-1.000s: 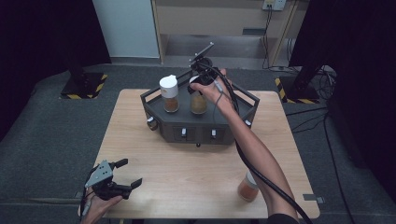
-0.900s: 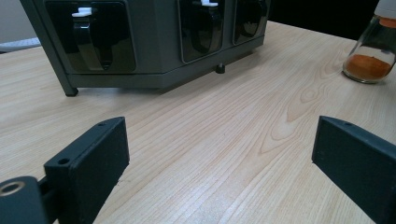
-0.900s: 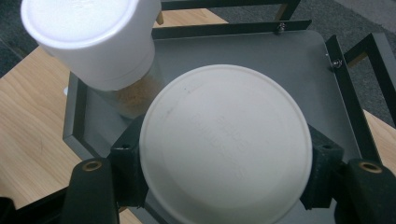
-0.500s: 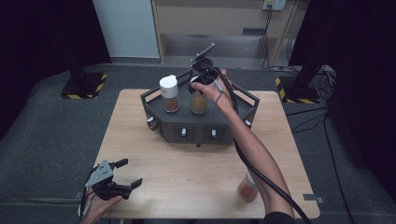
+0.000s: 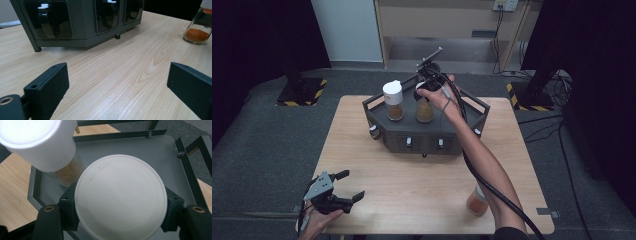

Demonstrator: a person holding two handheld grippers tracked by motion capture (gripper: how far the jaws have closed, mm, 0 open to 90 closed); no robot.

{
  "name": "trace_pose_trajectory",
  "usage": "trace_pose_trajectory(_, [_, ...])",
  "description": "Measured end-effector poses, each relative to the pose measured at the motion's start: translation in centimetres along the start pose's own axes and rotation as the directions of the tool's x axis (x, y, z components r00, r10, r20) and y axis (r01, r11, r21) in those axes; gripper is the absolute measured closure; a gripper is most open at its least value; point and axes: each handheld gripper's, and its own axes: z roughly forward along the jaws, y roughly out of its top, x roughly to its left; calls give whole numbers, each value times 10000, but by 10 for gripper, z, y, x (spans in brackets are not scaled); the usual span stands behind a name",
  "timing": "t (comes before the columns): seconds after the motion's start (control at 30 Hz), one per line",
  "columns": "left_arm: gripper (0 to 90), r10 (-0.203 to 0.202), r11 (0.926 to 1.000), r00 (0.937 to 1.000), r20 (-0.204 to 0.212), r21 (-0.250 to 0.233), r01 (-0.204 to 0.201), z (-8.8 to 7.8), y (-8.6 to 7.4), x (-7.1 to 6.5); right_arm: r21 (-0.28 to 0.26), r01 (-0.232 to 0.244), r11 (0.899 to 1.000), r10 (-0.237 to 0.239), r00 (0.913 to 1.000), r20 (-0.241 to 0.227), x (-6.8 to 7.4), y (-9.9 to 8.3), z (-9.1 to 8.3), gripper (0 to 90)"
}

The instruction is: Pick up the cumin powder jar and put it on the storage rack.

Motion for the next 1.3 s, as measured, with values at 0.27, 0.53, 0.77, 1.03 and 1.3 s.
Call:
trace_pose_trajectory(0.27, [30, 12, 10000, 10000, 1, 7, -12, 0, 0, 0, -112, 58, 9999, -58, 10000, 10, 0, -3, 1, 331])
trace_pose_trajectory(0.53, [30, 23, 10000, 10000, 6, 16, -23, 0, 0, 0, -247, 80, 9997, -78, 10000, 62, 0, -6, 0, 236])
trace_pose_trajectory(0.77, [30, 30, 10000, 10000, 6, 23, -30, 1, 0, 0, -671, 177, 9976, -174, 9998, 42, 1, -14, -9, 130])
trace_pose_trajectory(1.03, [30, 50, 10000, 10000, 14, 39, -50, 0, 1, 0, -1352, 408, 9900, -426, 9990, -101, 1, -28, -37, 97])
trace_pose_trajectory(1.3, [30, 73, 9999, 10000, -2, 79, -73, 1, 1, -1, -1863, 641, 9804, -660, 9978, -37, -2, -50, -74, 83])
